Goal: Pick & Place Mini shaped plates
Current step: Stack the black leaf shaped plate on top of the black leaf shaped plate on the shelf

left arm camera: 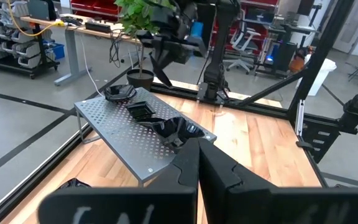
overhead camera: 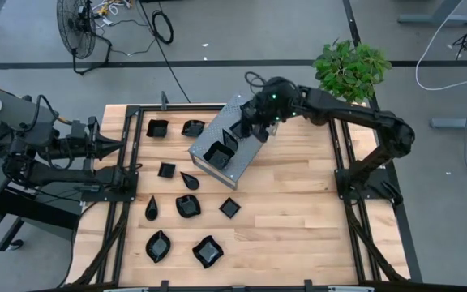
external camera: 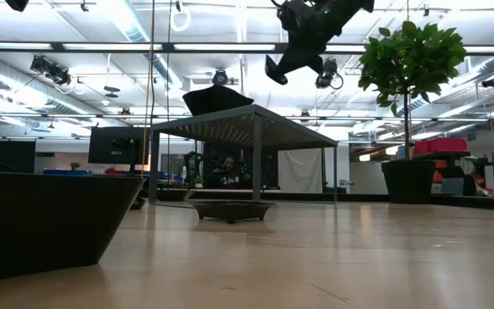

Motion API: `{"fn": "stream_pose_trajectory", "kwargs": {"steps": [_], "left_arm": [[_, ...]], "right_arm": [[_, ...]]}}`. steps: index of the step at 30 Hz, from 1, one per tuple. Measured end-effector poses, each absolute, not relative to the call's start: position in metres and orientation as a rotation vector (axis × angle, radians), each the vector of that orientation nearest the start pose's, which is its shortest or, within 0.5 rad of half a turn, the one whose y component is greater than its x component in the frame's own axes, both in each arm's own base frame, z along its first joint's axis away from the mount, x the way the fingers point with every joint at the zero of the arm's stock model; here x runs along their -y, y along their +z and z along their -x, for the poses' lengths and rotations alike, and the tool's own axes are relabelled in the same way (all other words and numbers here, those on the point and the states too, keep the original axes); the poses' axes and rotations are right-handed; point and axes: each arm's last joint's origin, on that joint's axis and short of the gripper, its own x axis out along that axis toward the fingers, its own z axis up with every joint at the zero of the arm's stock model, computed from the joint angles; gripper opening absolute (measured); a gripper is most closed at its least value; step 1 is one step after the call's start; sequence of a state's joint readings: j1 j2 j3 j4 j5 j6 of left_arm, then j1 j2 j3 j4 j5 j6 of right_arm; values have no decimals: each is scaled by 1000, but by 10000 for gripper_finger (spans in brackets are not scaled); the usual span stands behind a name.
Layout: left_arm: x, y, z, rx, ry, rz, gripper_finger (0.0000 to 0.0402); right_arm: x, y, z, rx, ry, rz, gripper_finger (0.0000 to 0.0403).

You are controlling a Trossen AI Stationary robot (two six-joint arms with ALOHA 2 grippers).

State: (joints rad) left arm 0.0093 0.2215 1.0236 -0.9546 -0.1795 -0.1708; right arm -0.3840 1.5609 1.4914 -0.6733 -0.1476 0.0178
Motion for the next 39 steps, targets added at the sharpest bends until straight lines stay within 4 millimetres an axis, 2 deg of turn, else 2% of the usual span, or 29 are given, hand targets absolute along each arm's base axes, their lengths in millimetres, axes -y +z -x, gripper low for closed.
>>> {"fn": "stream_pose_trajectory", "kwargs": {"steps": [13, 21, 29, 39], "left_arm": [[-5, 365, 15, -136, 201, 157, 5], [-5, 365, 15, -136, 201, 157, 5], [-5, 365, 15, -136, 201, 157, 5], [-5, 365, 15, -136, 201, 157, 5]], "right_arm": [[139, 333, -352, -717, -191, -325, 0], [146, 305, -371, -781, -149, -300, 0], [150, 289, -379, -823, -128, -265, 0], [150, 288, -379, -831, -126, -260, 0]]}}
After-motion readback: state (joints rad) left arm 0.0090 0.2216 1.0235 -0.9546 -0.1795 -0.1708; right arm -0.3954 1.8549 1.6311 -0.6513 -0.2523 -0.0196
